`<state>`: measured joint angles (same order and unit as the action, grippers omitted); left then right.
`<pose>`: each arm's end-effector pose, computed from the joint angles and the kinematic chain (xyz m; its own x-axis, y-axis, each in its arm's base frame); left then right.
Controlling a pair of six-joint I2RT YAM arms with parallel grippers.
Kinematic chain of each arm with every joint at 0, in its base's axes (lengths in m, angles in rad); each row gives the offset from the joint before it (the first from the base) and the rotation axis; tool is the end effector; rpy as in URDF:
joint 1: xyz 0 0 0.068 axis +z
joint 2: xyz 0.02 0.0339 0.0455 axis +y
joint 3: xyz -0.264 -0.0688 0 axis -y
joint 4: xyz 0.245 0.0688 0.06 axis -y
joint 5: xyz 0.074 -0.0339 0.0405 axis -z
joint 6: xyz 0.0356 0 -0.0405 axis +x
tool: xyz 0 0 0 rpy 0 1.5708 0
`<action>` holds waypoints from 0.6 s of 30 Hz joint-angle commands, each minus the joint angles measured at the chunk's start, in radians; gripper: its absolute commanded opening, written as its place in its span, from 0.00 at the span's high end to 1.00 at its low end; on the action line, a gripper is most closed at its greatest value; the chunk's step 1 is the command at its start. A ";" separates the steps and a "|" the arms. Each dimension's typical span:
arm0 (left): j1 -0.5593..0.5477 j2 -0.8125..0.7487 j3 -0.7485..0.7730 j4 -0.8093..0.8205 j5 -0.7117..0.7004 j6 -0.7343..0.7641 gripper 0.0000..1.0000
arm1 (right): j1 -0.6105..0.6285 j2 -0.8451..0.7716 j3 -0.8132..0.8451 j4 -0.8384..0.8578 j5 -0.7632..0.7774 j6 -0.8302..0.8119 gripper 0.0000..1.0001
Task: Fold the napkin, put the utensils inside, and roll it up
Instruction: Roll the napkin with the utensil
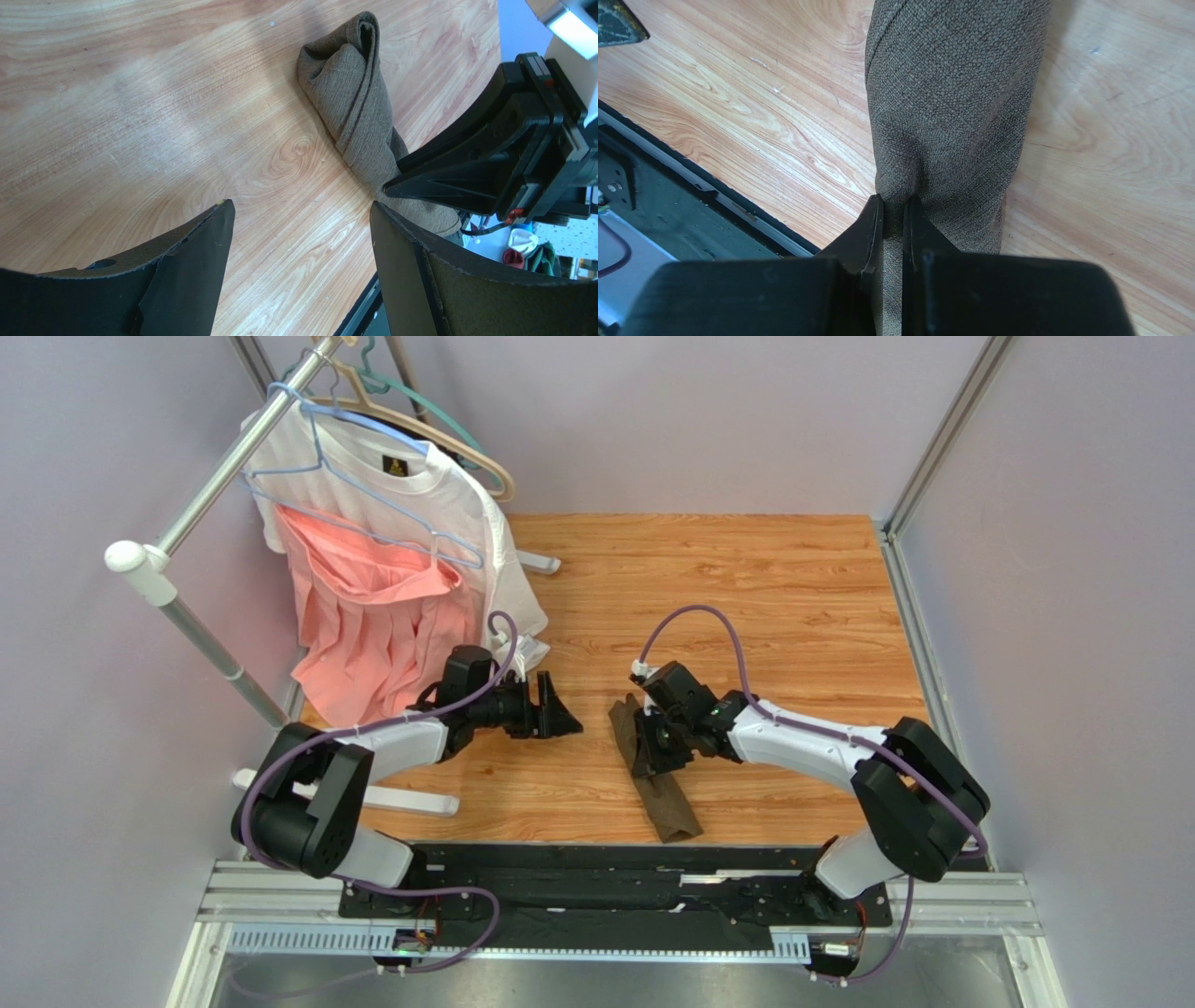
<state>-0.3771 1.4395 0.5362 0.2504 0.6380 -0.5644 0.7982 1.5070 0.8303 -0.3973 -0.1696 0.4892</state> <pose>0.2392 -0.1176 0.1576 -0.8707 -0.1173 -0.4776 0.3194 0.6035 -0.7306 0.1938 0.2074 0.1744 -0.8997 -0.2595 -0.3510 -0.3843 0.8523 0.3549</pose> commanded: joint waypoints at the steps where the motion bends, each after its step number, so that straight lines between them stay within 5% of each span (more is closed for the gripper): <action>1: 0.007 -0.019 0.005 0.003 0.005 0.024 0.21 | -0.060 -0.048 -0.034 0.083 -0.082 -0.018 1.00; 18: 0.007 -0.005 0.019 0.001 0.003 0.023 0.21 | -0.318 -0.059 -0.117 0.231 -0.333 -0.067 1.00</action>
<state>-0.3771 1.4395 0.5362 0.2462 0.6380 -0.5617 0.5304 1.4677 0.7219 -0.2615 -0.4030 0.4412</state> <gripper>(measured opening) 0.794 0.059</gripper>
